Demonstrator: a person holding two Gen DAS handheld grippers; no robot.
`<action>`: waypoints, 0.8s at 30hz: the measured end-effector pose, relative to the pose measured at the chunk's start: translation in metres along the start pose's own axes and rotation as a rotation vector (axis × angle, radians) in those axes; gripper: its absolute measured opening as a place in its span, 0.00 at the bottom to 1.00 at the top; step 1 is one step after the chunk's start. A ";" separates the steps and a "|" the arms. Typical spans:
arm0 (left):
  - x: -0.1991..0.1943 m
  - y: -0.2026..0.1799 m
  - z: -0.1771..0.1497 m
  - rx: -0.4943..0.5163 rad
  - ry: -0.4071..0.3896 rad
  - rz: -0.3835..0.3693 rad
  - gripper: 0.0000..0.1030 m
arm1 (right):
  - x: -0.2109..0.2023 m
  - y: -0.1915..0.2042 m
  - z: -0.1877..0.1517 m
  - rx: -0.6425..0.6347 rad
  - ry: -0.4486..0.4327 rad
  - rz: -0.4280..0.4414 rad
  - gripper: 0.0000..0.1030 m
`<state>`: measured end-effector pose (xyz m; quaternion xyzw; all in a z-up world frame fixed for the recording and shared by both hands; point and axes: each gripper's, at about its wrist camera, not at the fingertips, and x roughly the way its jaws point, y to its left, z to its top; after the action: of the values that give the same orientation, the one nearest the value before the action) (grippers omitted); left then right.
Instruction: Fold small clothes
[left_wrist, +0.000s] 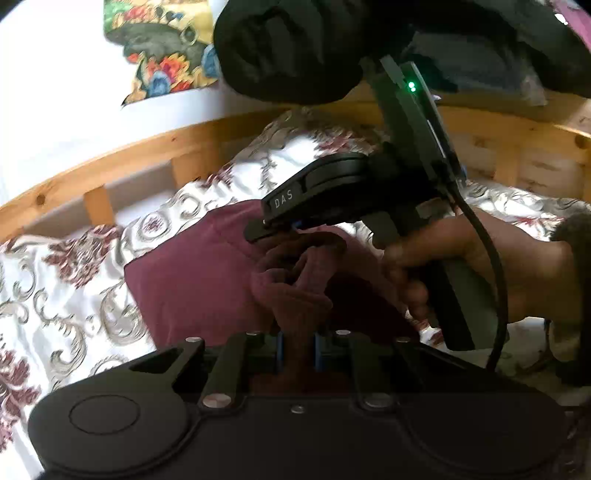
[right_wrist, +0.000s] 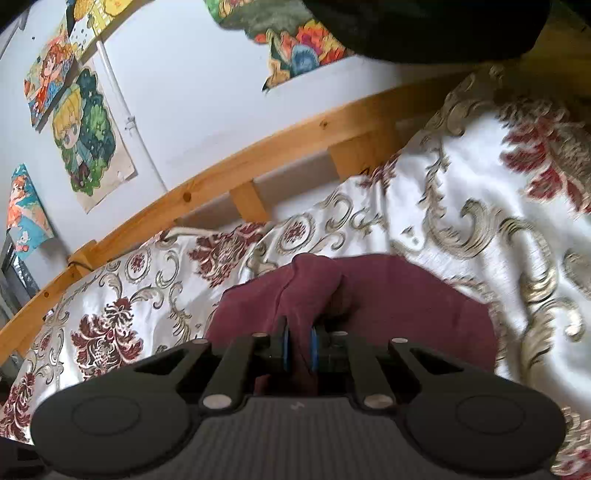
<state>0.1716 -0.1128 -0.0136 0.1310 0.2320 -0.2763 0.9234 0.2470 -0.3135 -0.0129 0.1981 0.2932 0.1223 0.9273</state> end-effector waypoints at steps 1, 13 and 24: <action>0.001 -0.002 0.001 0.004 -0.009 -0.013 0.15 | -0.003 -0.002 0.001 -0.001 -0.006 -0.004 0.12; 0.027 -0.025 0.015 0.019 -0.039 -0.127 0.15 | -0.021 -0.035 0.013 0.000 -0.022 -0.084 0.12; 0.047 -0.037 0.010 0.017 0.018 -0.161 0.16 | -0.021 -0.053 0.013 0.049 0.020 -0.132 0.12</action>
<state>0.1887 -0.1679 -0.0324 0.1224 0.2476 -0.3504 0.8950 0.2441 -0.3719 -0.0165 0.1999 0.3178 0.0557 0.9252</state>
